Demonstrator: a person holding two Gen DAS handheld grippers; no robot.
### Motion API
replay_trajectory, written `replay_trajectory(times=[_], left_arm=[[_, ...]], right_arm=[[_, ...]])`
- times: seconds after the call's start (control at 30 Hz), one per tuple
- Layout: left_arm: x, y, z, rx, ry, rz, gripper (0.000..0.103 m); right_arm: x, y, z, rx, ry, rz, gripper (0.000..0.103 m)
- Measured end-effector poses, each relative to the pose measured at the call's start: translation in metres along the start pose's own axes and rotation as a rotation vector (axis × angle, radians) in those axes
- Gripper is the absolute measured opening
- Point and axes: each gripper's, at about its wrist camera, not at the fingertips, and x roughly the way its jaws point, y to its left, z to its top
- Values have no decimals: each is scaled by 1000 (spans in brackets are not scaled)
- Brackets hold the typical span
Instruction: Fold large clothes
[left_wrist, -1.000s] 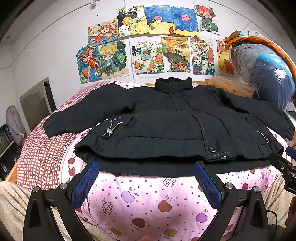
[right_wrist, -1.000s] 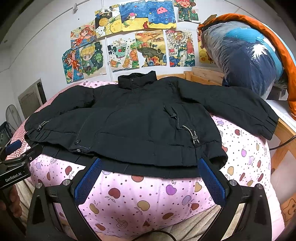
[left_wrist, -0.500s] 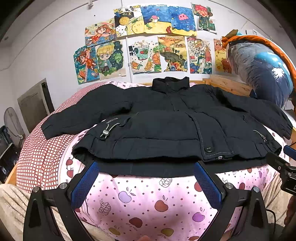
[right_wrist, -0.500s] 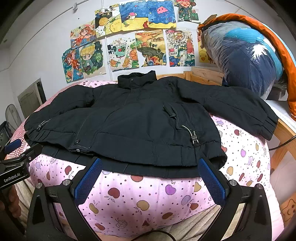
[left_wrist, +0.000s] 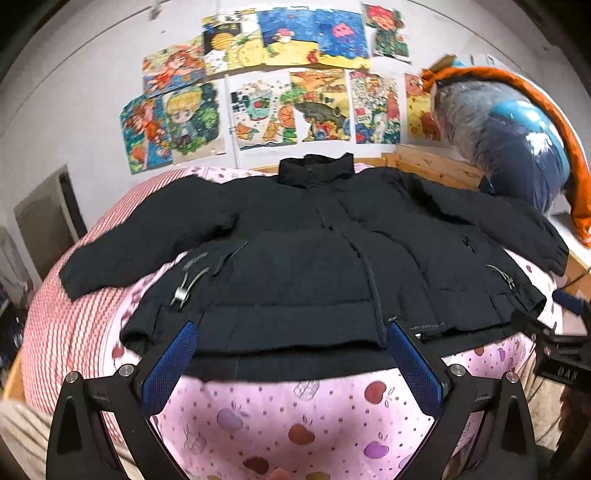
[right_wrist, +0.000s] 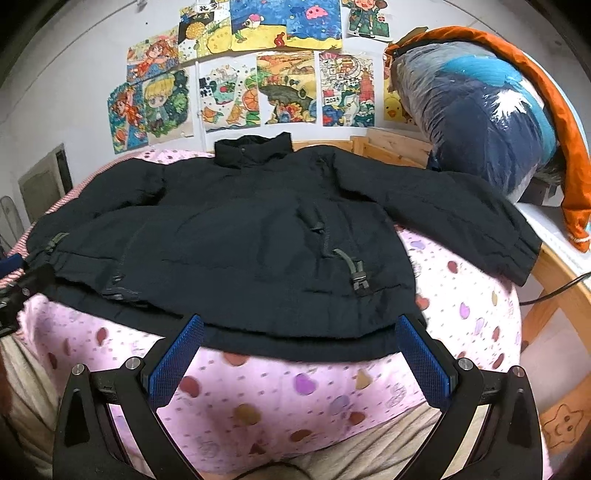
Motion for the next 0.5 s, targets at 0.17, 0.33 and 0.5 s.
replay_trajectory(times=[0.17,0.33,0.5], left_arm=[[14,-13,32,60,29,18,103],[28,-17,67,54,2,22,103],[45,-33,85,93,-30,7,103]], right_arm=[[7,-19,16,-7,2,-55,102],[20,-58,39,45,13,-105,102],[48,-94,54,67,60,-221,102]])
